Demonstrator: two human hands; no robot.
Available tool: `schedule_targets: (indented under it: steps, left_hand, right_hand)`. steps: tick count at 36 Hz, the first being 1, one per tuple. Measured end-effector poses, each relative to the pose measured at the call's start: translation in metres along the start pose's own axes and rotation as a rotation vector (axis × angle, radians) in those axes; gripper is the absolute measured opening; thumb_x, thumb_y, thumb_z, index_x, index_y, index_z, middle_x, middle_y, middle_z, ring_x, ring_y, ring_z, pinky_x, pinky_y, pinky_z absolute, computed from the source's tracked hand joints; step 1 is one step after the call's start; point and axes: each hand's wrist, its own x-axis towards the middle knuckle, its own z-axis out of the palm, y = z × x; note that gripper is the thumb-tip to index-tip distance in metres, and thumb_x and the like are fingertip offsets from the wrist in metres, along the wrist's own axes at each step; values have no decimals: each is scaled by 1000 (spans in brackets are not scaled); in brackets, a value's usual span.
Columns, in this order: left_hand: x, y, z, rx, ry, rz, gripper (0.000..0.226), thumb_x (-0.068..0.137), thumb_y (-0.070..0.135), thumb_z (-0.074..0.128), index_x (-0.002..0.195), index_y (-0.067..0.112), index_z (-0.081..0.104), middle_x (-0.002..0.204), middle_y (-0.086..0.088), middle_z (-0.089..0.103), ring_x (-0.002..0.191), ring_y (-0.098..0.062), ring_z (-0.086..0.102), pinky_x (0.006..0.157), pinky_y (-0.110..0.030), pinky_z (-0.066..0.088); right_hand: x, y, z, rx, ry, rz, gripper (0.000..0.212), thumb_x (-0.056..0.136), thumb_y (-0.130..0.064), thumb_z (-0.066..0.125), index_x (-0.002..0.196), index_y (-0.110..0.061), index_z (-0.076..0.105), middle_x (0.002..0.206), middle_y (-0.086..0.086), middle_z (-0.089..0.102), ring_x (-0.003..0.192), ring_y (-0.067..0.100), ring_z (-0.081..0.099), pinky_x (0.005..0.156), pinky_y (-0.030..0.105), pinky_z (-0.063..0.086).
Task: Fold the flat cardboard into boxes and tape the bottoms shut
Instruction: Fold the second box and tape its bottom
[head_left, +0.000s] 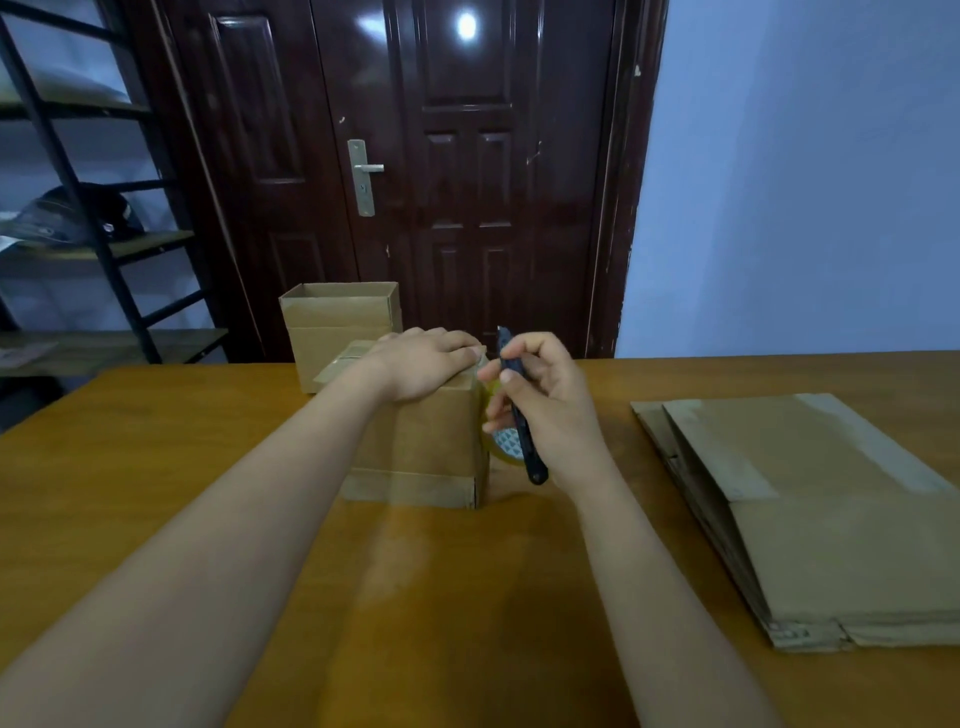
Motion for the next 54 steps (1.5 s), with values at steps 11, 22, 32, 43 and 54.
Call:
schedule_targets:
  steps: [11, 22, 32, 43, 54]
  left_hand:
    - [-3, 1, -1, -28, 24, 17, 44, 100, 51, 24, 137, 38, 44, 147, 0, 42, 134, -26, 36, 109, -44, 26]
    - [-2, -1, 2, -44, 23, 3, 46, 98, 56, 23, 137, 40, 42, 148, 4, 40, 136, -25, 32, 111, -45, 24]
    - [-1, -1, 2, -34, 20, 5, 46, 99, 55, 21, 138, 41, 41, 148, 3, 40, 136, -24, 31, 110, -45, 25]
    - [-2, -1, 2, -18, 18, -6, 47, 99, 56, 20, 139, 40, 39, 149, 3, 39, 137, -25, 30, 110, -47, 24]
    - [-1, -2, 3, -33, 27, -5, 48, 98, 56, 21, 139, 40, 40, 148, 2, 41, 136, -25, 33, 110, -47, 27]
  right_hand:
    - [-7, 4, -1, 196, -41, 33, 29, 97, 0, 43, 119, -16, 54, 101, 11, 65, 85, 17, 67, 74, 25, 55]
    - [-17, 23, 4, -150, 364, -25, 17, 94, -18, 47, 94, -30, 58, 78, -4, 57, 70, 7, 52, 53, 12, 42]
    - [-18, 22, 10, -110, 374, -24, 10, 93, -13, 58, 88, -17, 50, 66, 3, 62, 47, 4, 57, 50, 16, 49]
    - [-15, 23, 11, -36, 361, -22, 10, 93, -12, 58, 97, -6, 52, 69, 6, 67, 54, 14, 64, 57, 22, 55]
    - [-14, 24, 12, -58, 365, 9, 6, 93, -17, 58, 92, -13, 53, 69, 4, 67, 53, 11, 64, 55, 18, 53]
